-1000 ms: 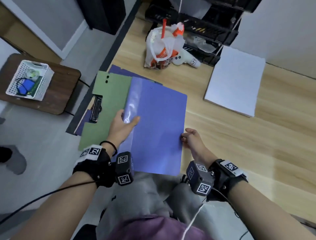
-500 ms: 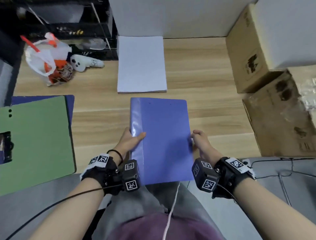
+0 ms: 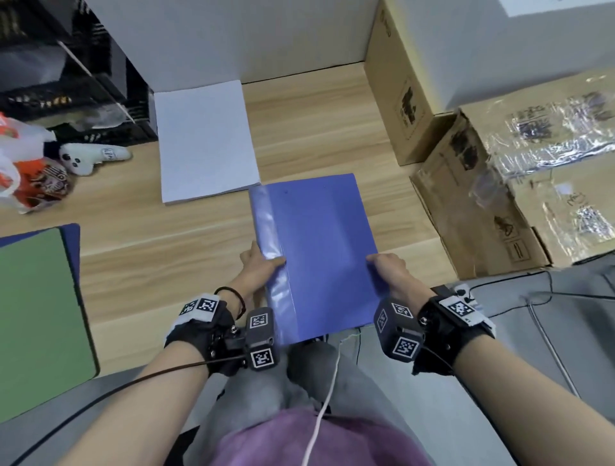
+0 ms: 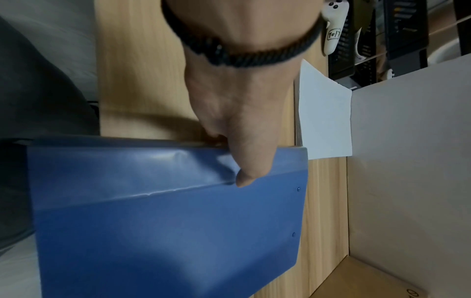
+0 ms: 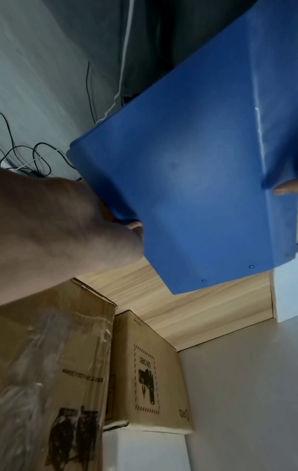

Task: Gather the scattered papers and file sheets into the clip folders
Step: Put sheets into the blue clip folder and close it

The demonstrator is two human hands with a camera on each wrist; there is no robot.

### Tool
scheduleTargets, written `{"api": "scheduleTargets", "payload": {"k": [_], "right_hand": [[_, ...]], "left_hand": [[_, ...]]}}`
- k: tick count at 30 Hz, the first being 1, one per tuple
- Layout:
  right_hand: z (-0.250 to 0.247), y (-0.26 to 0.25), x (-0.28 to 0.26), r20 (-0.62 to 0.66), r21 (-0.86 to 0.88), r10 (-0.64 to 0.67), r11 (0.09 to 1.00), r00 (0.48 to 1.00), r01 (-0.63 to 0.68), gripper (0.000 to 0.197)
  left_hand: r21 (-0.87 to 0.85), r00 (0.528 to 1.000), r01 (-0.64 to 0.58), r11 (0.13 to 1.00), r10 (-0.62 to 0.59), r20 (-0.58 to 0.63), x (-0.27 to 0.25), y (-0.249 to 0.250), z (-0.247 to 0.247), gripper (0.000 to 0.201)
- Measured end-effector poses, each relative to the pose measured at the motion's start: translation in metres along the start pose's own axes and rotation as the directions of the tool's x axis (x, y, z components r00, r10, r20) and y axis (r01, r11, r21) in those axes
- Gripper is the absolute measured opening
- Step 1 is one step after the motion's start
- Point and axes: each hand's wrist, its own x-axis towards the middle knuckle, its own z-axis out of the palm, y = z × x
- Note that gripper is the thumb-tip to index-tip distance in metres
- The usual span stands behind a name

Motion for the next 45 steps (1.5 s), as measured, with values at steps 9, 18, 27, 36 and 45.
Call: {"api": "scheduleTargets", "payload": {"k": [9,18,27,36,45], "right_hand": [[0.005,0.005,0.002,0.099,0.273,0.009,0.961,0.995,-0.036,0.060],[-0.032,-0.027,-0.075,0.147,0.400,-0.198,0.908,0.969,0.125,0.023],[-0.020,-0.094,-0.163,0.613,0.445,-0.382,0.890,0.692,0.097,0.022],[0.100,-0.141,-0.198,0.751,0.208,-0.343,0.934,0.565,0.291,0.033],[0.149,-0.119,-0.165,0.563,0.187,-0.276,0.961,0.779,0.206,0.030]], "left_hand": [[-0.006,0.998,0.007,1.000,-0.007,0.055,-0.008,-0.005,-0.021,0.085],[-0.074,0.955,0.045,0.996,-0.021,0.295,-0.053,0.029,-0.039,0.033],[-0.125,0.895,-0.053,0.991,0.103,0.435,-0.082,0.073,-0.092,0.057],[-0.208,0.895,-0.174,0.963,0.243,0.375,-0.109,0.063,-0.189,0.025],[-0.322,0.975,-0.151,0.935,0.087,-0.205,-0.085,-0.029,-0.260,0.040]]}}
